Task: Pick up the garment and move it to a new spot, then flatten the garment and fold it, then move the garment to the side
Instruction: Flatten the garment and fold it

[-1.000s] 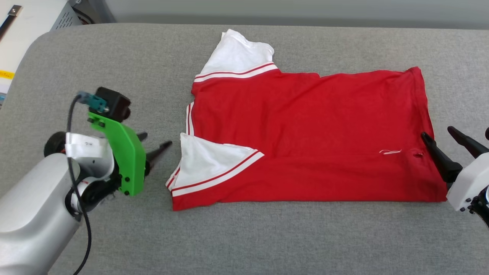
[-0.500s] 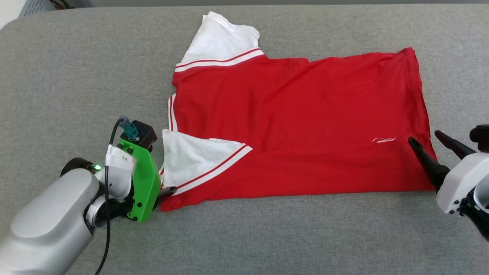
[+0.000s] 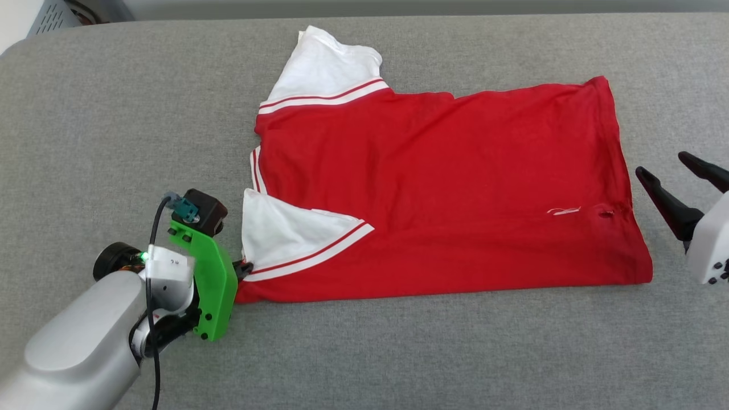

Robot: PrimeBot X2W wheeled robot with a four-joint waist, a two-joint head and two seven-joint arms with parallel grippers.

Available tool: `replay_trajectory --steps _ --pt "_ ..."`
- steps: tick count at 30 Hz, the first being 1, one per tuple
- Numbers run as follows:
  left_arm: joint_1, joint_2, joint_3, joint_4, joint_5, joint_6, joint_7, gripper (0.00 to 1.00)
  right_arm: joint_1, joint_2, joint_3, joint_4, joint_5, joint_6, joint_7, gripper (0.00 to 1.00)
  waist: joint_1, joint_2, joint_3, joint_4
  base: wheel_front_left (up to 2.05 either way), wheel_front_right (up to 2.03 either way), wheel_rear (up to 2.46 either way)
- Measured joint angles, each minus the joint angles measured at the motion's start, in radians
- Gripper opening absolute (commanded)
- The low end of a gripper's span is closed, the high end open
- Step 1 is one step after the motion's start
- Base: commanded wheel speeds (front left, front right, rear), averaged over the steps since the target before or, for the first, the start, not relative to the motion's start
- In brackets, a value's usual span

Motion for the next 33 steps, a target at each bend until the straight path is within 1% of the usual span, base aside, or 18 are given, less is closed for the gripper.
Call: replay_trajectory --steps 3,6,9,11,13,15,17,18,24,26,27,33 --pt "0.022 0.013 0.008 -0.047 0.023 0.019 -0.036 0.0 -0.019 -0.058 0.023 -0.031 0.028 0.0 0.107 1.0 0.0 0.0 -0.012 0.005 0.0 0.0 0.0" --pt "0.033 0.022 0.014 -0.1 0.034 0.04 -0.052 0.0 -0.023 -0.112 0.058 -0.041 0.081 0.0 0.25 1.0 0.0 0.0 -0.016 0.013 0.0 0.0 0.0" --pt "0.04 0.024 0.015 -0.143 0.041 0.058 -0.052 0.0 -0.023 -0.13 0.066 -0.03 0.144 0.0 0.354 1.0 0.0 0.0 -0.013 0.022 0.0 0.0 0.0" --pt "0.041 0.024 0.014 -0.165 0.045 0.066 -0.053 0.0 -0.023 -0.135 0.082 -0.016 0.154 0.0 0.402 1.0 0.0 0.0 -0.006 0.028 0.0 0.0 0.0" --pt "0.041 0.023 0.014 -0.178 0.05 0.072 -0.06 0.0 -0.023 -0.132 0.094 0.008 0.153 0.0 0.417 1.0 0.0 0.0 0.001 0.033 0.0 0.0 0.0" --pt "0.04 0.021 0.013 -0.185 0.05 0.077 -0.061 0.0 -0.021 -0.11 0.091 0.052 0.157 0.0 0.418 1.0 0.0 0.0 0.008 0.039 0.0 0.0 0.0" --pt "0.04 0.014 0.012 -0.188 0.053 0.079 -0.064 0.0 -0.015 -0.081 0.089 0.1 0.165 0.0 0.401 1.0 0.0 0.0 0.016 0.049 0.0 0.0 0.0" --pt "0.04 0.007 0.011 -0.184 0.057 0.08 -0.074 0.0 -0.005 -0.052 0.108 0.149 0.165 0.0 0.381 1.0 0.0 -0.0001 0.027 0.06 0.0 0.0 0.0" --pt "0.042 -0.01 0.006 -0.146 0.057 0.08 -0.106 0.0 -0.003 -0.029 0.144 0.225 0.162 -0.002 0.324 1.0 0.0 -0.0001 0.032 0.066 0.0 0.0 0.0" --pt "0.047 -0.016 0.004 -0.127 0.057 0.079 -0.116 0.0 -0.004 -0.023 0.156 0.239 0.162 -0.003 0.285 1.0 -0.0001 0.0 0.024 0.064 0.0 0.0 0.0" --pt "0.054 -0.017 0.004 -0.119 0.057 0.079 -0.124 0.0 -0.004 -0.023 0.164 0.243 0.162 -0.003 0.269 0.0 0.0 0.0 0.019 0.063 0.0 0.0 0.0" --pt "0.1 -0.013 0.011 -0.094 0.039 0.078 -0.158 0.0 0.009 -0.017 0.189 0.227 0.174 -0.001 0.17 0.0 0.0 0.0 -0.031 0.052 0.0 0.0 0.0"
